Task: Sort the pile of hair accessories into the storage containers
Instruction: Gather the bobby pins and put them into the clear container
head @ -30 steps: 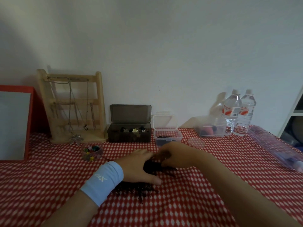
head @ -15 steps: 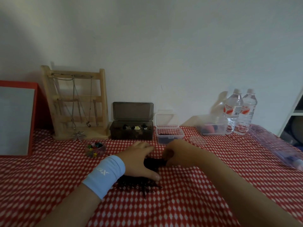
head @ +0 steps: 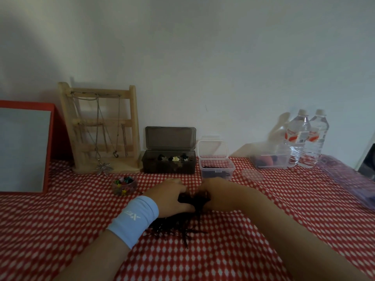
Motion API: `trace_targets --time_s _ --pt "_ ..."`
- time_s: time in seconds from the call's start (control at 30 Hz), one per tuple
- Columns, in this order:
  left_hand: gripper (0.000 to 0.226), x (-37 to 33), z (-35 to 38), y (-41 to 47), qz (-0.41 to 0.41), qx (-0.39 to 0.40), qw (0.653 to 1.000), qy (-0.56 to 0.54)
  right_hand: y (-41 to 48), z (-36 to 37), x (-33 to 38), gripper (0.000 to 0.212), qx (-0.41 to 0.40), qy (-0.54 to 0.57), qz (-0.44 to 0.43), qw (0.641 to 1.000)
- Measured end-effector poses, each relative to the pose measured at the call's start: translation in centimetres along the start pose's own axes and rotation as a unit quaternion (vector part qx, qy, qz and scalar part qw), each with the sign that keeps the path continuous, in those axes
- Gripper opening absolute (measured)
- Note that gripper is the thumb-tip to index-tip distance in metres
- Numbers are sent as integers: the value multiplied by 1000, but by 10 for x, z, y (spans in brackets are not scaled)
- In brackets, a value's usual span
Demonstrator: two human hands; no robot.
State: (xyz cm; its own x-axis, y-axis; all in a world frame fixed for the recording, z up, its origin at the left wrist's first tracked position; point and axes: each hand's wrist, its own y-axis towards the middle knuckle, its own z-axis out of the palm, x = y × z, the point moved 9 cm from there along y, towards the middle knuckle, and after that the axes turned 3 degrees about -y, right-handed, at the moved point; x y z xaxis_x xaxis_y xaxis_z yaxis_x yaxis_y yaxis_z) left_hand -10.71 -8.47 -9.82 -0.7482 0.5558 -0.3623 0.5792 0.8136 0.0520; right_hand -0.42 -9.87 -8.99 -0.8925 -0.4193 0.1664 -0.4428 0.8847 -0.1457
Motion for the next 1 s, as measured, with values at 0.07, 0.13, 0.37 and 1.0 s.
trace_targets --time_s 0.07,0.13,0.37,1.0 --pt "38 0 0 0 2 -6 1000 -4 2 1 2 32 8 -1 -13 1000" --pt "46 2 -1 0 -6 -13 1000 -8 6 3 4 35 14 -17 -19 1000" --pt "91 7 1 -4 -48 18 997 -49 21 4 -3 35 30 -70 23 997" --pt "65 2 -13 -4 -40 7 988 -147 2 -7 -32 19 -38 119 -18 992"
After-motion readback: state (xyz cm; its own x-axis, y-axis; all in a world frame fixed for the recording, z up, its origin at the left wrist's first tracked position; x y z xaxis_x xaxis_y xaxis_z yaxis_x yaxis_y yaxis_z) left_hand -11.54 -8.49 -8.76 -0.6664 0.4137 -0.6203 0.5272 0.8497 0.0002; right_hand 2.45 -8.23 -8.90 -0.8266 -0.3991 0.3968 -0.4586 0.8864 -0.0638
